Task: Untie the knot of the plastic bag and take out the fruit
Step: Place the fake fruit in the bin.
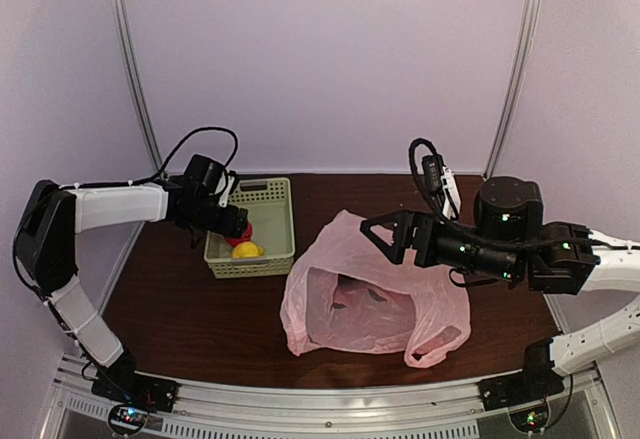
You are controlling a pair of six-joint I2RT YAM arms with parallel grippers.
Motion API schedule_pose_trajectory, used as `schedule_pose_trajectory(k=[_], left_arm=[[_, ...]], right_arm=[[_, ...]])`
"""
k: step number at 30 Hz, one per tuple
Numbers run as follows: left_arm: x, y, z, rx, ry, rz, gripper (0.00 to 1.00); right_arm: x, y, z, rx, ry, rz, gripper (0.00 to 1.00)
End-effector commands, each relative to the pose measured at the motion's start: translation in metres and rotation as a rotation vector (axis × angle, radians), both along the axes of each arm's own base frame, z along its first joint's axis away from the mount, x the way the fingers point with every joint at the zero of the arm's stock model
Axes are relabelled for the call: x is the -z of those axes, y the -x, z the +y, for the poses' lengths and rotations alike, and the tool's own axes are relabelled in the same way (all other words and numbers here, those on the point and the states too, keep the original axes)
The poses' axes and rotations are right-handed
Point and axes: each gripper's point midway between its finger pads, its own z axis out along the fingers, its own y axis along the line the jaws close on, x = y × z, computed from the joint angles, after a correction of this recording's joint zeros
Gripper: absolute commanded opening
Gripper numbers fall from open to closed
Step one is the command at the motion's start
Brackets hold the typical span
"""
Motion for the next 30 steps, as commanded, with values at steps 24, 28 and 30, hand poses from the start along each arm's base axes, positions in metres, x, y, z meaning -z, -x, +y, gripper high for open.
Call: schedule_pose_trajectory(k=[24, 28, 30], left_arm=[[-0.152, 0.231, -0.123, 0.728, 0.688, -0.051, 0.92], [-0.132, 0.240, -0.132, 0.708, 0.717, 0.036, 0.92], [-0.125, 0.248, -0.141, 0.726, 0.721, 0.062, 0.92]], right_arm=[[0.042, 0.009, -0.002, -0.059, 0.099, -0.056, 0.99], [0.048, 0.012, 0.003, -0.076, 0.115, -0.057, 0.99], [0.050, 0.014, 0.006, -0.086, 0.126, -0.059, 0.98]])
